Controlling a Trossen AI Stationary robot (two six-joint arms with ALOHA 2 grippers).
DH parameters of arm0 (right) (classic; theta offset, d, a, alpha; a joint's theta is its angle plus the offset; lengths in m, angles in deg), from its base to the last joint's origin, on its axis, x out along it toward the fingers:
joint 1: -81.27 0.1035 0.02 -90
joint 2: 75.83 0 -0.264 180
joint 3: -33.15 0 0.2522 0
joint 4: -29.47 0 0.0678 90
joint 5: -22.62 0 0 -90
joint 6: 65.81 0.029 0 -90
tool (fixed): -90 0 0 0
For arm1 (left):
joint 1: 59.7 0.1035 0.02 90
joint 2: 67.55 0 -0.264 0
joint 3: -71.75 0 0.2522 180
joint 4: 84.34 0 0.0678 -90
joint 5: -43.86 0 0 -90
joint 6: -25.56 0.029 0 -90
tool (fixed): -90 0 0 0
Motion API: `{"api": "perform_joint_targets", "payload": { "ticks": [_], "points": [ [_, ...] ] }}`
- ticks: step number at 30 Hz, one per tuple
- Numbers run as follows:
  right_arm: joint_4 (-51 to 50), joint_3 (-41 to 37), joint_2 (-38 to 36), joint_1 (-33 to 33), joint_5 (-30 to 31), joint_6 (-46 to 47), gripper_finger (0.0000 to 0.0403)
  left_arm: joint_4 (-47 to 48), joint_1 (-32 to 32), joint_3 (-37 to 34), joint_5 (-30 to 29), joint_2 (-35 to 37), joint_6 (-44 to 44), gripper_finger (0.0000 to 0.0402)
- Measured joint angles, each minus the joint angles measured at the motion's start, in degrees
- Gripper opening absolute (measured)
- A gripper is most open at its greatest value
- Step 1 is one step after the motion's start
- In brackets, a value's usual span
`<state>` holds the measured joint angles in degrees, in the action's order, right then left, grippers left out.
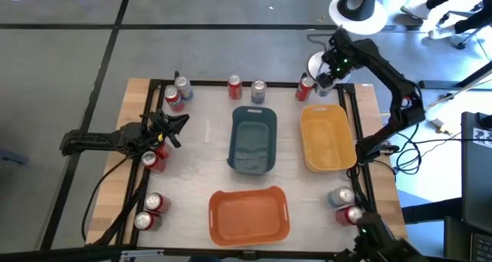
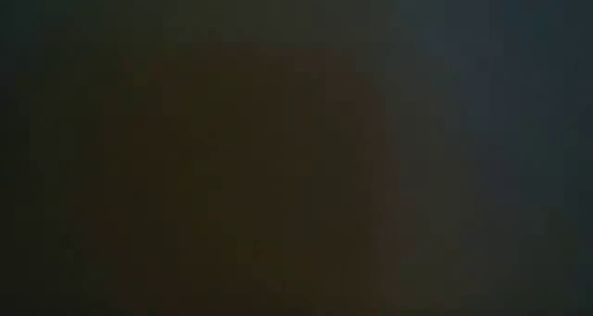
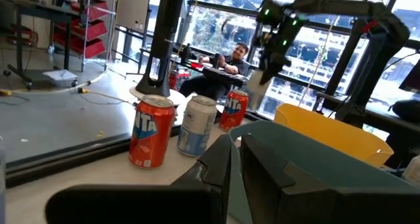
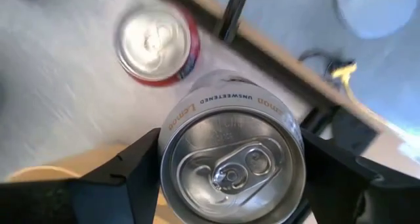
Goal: Sort soda cans
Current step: Put the top right white soda can into the yellow bin
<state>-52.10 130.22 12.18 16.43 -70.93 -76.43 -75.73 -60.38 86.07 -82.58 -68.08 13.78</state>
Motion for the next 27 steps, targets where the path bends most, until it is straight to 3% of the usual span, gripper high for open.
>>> {"api": "perform_joint_targets", "payload": {
  "ticks": [5, 14, 27],
  "points": [
    [-5.47, 4.44, -4.25, 0.0, 0.67, 1.98, 0.0282, 0.02, -0.02, 0.0, 0.0, 0.01, 0.07, 0.0029],
    [-12.13, 10.73, -11.94, 3.79, -3.96, 7.49, 0.0282, 0.02, -0.01, 0.0, 0.0, 0.0, 1.41, 0.0029],
    [-18.1, 9.11, -16.07, 21.32, -5.01, 18.44, 0.0282, -0.28, -0.01, 0.0, 0.0, -0.01, 0.49, 0.0029]
  ]
}}
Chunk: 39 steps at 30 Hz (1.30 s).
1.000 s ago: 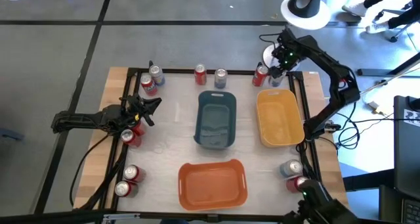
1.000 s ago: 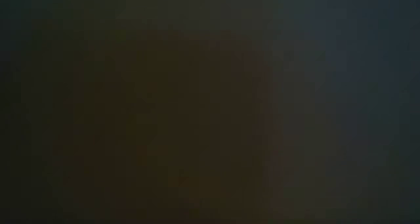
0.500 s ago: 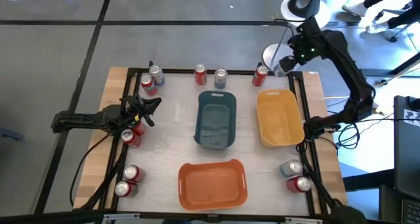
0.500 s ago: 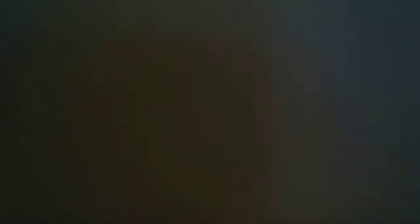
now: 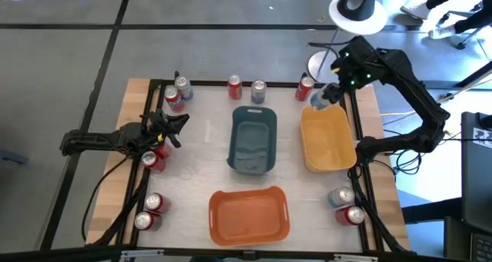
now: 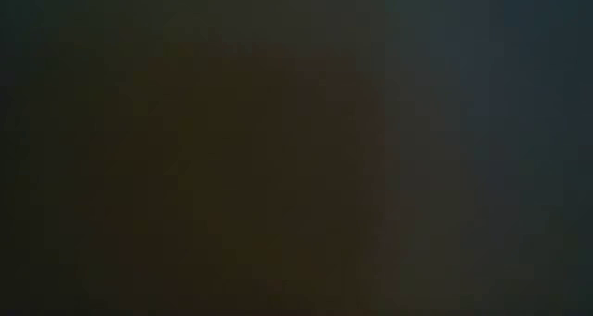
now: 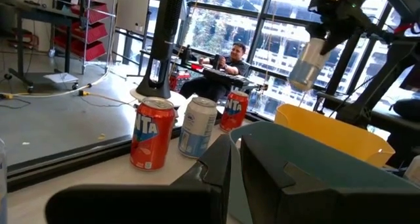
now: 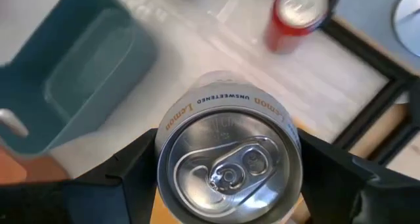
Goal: Sort soda cans
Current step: Put the top right white soda can into the yellow bin
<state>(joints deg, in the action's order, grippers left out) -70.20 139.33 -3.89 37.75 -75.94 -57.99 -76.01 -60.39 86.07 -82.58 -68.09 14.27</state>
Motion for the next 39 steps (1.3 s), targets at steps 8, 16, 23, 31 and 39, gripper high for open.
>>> {"api": "perform_joint_targets", "payload": {
  "ticks": [8, 16, 23, 31, 39],
  "points": [
    [7.89, -15.09, -3.26, 8.71, 4.56, 7.12, 0.0282, 0.02, 0.0, 0.0, 0.0, 0.02, 0.14, 0.0029],
    [19.64, -31.28, -4.72, 10.92, 7.96, 11.06, 0.0282, 0.02, 0.0, 0.0, 0.0, 0.02, 1.27, 0.0029],
    [30.22, -40.57, -4.7, 10.92, 7.94, 12.82, 0.0282, 0.04, 0.01, 0.0, -0.02, 0.01, 1.05, 0.0029],
    [35.54, -45.33, -4.97, 10.89, 7.9, 12.91, 0.0297, 0.07, 0.01, 0.0, -1.27, 0.01, 2.34, 0.0029],
    [35.58, -45.77, -4.55, 10.94, 7.07, 12.72, 0.0362, 0.07, 0.01, 0.0, -1.29, 0.02, 2.9, 0.0029]
  ]
}}
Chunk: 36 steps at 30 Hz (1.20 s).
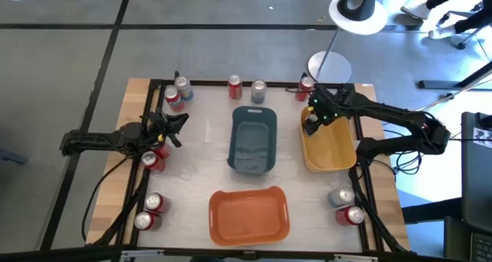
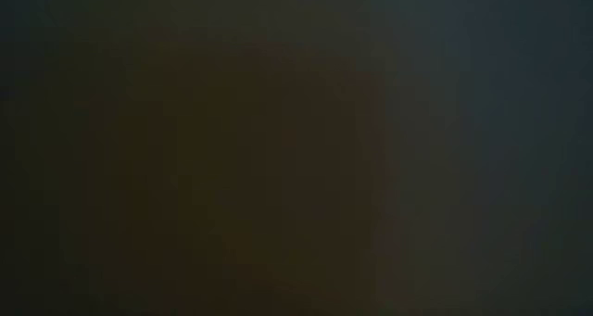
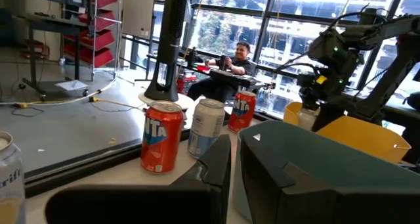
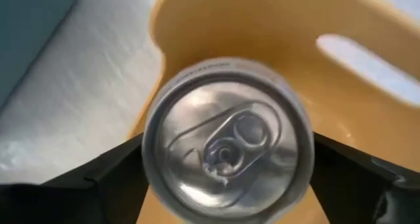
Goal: Sort soda cans
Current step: Put the top right white soda can into the yellow bin
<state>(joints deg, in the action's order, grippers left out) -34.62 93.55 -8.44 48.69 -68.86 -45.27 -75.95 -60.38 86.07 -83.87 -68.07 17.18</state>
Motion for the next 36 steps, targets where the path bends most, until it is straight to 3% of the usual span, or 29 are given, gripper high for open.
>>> {"api": "perform_joint_targets", "payload": {
  "ticks": [5, 15, 24, 36],
  "points": [
    [-3.86, 3.21, -0.06, -0.07, 1.13, -0.29, 0.0376, -0.02, 0.0, 0.0, 0.0, 0.0, -0.06, 0.0029],
    [-12.63, 18.93, -0.12, -0.07, 3.48, -2.45, 0.0367, -0.04, 0.0, 0.0, 0.0, 0.0, 2.68, 0.0029],
    [12.91, 21.26, 3.37, -0.07, 5.28, -5.29, 0.0367, -0.04, 0.0, 0.0, 0.0, -0.01, 3.1, 0.0029],
    [39.11, 21.19, 18.61, -0.07, 6.65, -11.07, 0.0367, -0.04, 0.0, 0.0, 0.0, 0.0, 4.27, 0.0029]
  ]
}}
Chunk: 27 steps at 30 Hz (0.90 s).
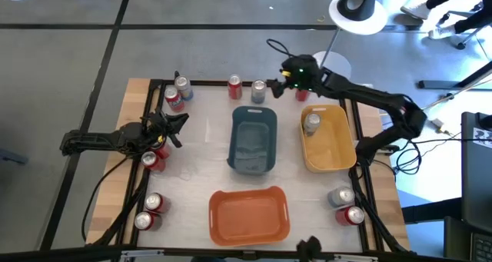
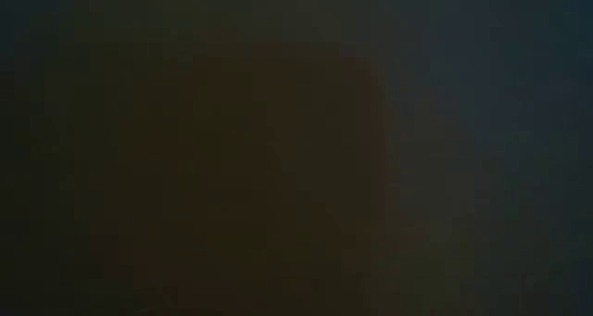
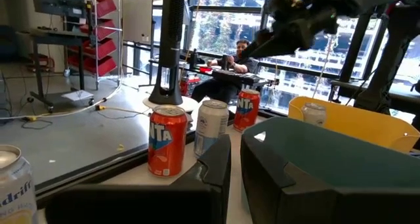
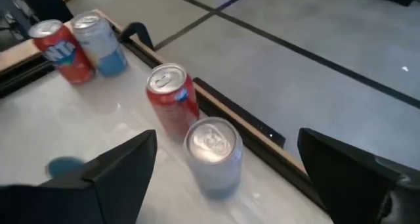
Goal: Sort soda cans
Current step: Put the top right white soda can into the yellow bin
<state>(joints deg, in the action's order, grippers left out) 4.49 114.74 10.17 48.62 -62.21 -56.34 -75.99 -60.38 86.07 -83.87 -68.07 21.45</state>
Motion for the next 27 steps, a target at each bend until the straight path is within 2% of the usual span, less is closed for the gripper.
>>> {"api": "perform_joint_targets", "payload": {
  "ticks": [14, 22, 27],
  "points": [
    [11.63, -0.04, 12.95, 0.04, -0.24, 1.92, 0.0367, 0.26, 1.93, 0.0, -0.03, -0.02, -1.47, 0.0029],
    [14.5, -0.04, 16.18, 0.04, -0.51, 2.26, 0.0367, 0.48, 3.25, 0.0, -0.02, -0.01, -2.08, 0.0029],
    [14.86, 0.0, 16.9, 0.0, 2.58, 2.3, 0.0367, 0.48, 3.39, 0.0, -0.02, 0.0, -2.2, 0.0029]
  ]
}}
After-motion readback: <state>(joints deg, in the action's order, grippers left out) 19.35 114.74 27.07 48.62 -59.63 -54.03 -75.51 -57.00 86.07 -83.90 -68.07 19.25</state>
